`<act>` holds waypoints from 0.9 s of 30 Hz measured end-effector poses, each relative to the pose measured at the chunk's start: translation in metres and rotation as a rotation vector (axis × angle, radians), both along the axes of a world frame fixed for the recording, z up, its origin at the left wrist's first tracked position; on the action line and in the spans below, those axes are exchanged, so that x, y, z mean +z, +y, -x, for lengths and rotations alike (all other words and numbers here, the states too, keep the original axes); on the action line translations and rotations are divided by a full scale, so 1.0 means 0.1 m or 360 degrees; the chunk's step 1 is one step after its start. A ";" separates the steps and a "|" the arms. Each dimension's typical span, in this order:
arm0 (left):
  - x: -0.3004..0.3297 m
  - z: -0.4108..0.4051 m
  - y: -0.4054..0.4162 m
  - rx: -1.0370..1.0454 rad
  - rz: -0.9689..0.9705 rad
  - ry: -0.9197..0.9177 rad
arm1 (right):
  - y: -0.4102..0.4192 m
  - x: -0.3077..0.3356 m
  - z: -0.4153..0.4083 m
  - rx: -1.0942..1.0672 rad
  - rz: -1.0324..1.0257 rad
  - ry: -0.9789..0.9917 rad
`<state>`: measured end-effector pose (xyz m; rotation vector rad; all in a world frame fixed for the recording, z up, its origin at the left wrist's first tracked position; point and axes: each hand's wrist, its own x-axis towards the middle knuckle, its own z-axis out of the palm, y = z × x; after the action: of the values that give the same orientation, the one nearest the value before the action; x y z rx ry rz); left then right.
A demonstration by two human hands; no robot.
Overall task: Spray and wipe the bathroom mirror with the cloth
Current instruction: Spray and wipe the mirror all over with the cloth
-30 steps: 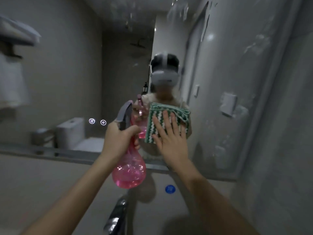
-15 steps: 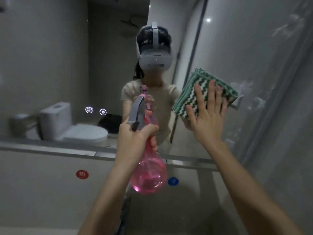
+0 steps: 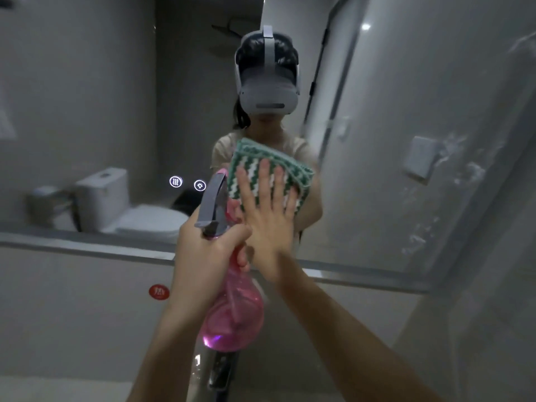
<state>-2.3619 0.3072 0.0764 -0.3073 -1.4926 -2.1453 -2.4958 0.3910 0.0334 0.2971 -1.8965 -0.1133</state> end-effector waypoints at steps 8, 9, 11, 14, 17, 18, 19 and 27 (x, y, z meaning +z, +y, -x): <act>0.02 -0.13 0.21 0.0017 0.0125 -0.0054 | 0.67 0.31 -0.05 0.0200 -0.0282 -0.0014; 0.06 -0.14 0.29 0.0001 0.0146 -0.0049 | 0.83 0.43 -0.04 0.0177 -0.0238 -0.0025; 0.16 -0.14 0.51 -0.0034 0.0215 -0.0004 | 1.15 0.67 -0.01 0.0130 -0.0146 -0.0005; 0.35 -0.13 0.87 -0.0127 0.0269 0.0039 | 1.59 0.93 0.00 0.0072 -0.0022 0.0073; 0.40 -0.11 1.13 -0.0184 0.0247 0.0034 | 1.94 0.99 0.00 0.0012 0.0203 0.0165; 0.38 -0.11 1.18 -0.0197 0.0249 0.0027 | 2.03 0.95 0.00 -0.0002 0.0273 0.0180; 0.35 -0.12 1.21 -0.0210 0.0260 0.0020 | 2.11 0.90 -0.01 -0.0007 0.0328 0.0181; 0.21 -0.09 1.15 -0.0190 0.0295 -0.0014 | 1.83 0.75 -0.04 -0.0071 0.0845 0.0127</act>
<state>-2.3529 0.4217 0.0970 -0.4632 -1.7218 -2.1035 -2.4923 0.5740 0.1081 -0.1097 -1.7793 0.3404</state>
